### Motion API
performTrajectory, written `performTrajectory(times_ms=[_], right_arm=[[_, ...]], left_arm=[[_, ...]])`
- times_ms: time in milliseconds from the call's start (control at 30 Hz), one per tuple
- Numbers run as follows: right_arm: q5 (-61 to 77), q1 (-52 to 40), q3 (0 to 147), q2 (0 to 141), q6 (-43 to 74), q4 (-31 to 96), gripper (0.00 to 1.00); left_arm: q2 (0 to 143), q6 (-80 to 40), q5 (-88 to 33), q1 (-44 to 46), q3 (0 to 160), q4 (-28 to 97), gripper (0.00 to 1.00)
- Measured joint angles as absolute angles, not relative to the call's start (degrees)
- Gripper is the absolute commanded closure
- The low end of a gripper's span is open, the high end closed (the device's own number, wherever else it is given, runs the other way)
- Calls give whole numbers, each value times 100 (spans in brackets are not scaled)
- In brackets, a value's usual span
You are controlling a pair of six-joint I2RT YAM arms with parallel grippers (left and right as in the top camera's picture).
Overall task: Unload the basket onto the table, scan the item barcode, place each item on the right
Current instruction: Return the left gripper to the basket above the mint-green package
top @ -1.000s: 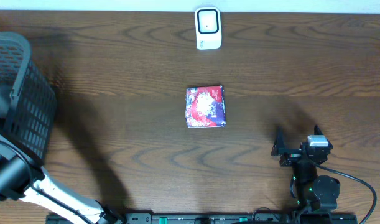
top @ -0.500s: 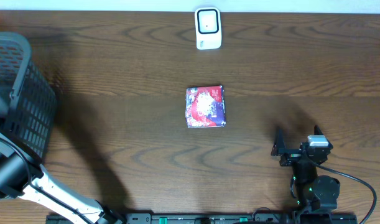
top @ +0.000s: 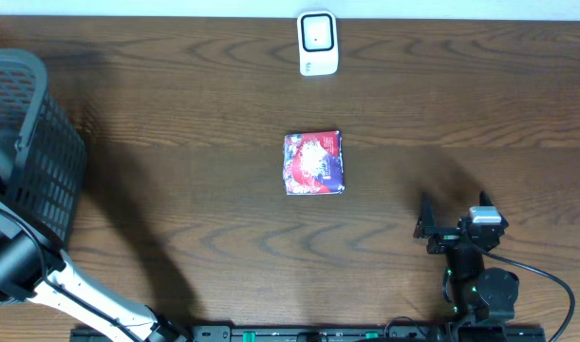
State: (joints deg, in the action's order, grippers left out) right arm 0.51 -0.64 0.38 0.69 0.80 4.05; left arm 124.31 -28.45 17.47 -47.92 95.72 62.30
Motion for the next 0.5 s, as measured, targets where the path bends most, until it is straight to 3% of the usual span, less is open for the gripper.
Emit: performTrajectory(times_ms=[200,500], right_arm=[[51,-64,38,69,80,405,1],[51,-64,38,69,80,405,1]], left_arm=[[11966,-2847,803,-4823,9564,6007,93],[9524,-2847,-1245,-4821,9585,5157,93]])
